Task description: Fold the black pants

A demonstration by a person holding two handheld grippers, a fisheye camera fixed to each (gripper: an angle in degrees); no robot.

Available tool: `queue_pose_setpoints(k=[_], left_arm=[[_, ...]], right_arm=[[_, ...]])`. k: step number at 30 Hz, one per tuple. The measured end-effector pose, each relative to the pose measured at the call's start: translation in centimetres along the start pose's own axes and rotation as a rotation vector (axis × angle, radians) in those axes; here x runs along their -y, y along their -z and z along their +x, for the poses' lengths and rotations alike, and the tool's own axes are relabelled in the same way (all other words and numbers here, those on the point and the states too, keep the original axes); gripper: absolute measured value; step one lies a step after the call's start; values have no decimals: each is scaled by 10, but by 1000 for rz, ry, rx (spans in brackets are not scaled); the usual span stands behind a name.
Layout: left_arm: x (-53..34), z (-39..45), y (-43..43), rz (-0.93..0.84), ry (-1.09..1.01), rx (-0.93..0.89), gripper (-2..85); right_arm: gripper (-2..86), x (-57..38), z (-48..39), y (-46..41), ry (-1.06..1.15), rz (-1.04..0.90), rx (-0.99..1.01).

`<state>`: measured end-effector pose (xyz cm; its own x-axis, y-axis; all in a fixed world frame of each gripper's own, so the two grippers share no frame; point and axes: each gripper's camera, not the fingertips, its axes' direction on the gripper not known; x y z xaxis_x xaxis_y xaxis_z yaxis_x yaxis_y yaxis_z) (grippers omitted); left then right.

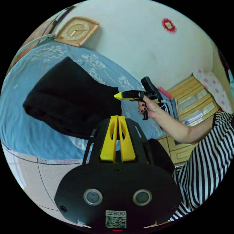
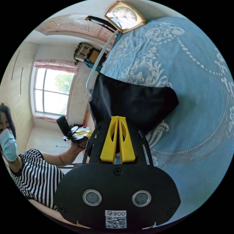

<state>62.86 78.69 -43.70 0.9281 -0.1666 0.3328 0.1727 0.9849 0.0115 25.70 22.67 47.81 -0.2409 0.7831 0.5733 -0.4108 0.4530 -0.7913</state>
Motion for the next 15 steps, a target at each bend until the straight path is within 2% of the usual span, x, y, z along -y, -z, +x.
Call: queue_pose_setpoints(k=[1,3,7,10,13,15], left_arm=[[3,5,-10,-47,-27,10,1],[-5,16,-34,-222,-89,165,1],[-34,7,-17,-211,-26,115,1],[-45,5,-2,-199,7,165,1],[-34,10,27,-58,-31,166,1],[-16,3,47,44,-30,274,1]], right_arm=[[1,0,4,-5,-16,-17,-37],[0,2,10,-11,-27,-30,-73],[0,10,21,-14,-34,-18,-1],[0,12,21,-12,-30,-10,-5],[0,10,10,-4,21,27,-5],[0,12,4,4,53,72,-11]])
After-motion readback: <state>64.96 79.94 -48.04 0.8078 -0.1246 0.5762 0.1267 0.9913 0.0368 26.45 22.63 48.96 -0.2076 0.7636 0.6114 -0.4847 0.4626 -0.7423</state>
